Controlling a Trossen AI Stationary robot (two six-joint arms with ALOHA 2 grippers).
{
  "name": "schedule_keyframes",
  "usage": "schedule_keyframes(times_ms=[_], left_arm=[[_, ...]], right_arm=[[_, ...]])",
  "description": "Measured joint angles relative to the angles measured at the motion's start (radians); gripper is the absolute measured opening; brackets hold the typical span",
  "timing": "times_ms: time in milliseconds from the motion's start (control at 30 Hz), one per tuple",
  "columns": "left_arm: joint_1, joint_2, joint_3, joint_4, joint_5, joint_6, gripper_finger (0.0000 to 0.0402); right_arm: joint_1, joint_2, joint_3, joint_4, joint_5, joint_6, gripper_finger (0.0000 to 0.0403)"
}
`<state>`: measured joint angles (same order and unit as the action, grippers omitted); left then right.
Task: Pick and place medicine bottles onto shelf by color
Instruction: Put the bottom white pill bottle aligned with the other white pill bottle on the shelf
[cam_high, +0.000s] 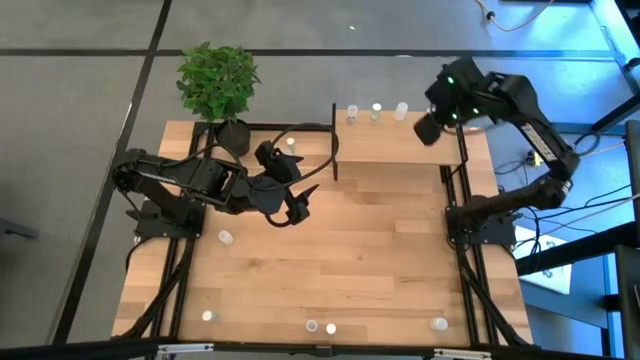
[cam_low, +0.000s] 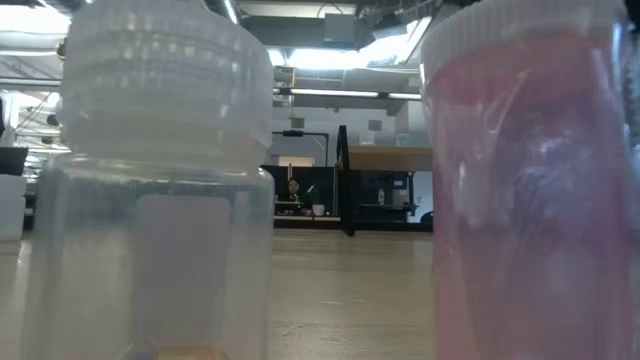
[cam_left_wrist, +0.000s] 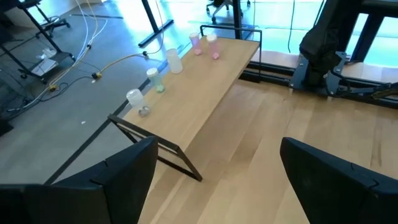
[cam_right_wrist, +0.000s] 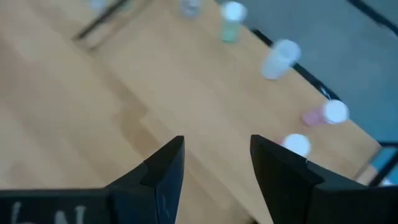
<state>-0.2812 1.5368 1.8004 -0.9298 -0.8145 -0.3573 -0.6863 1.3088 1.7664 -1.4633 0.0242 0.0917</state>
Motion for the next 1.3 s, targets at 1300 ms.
schedule_keyframes(times_ms=[1300], left_arm=[[-0.261, -0.120, 0.000, -0.332, 0.303, -0.572, 0.0334]], right_arm=[[1.000, -0.095, -0.024, 0.182, 0.047, -0.099, 0.0186]])
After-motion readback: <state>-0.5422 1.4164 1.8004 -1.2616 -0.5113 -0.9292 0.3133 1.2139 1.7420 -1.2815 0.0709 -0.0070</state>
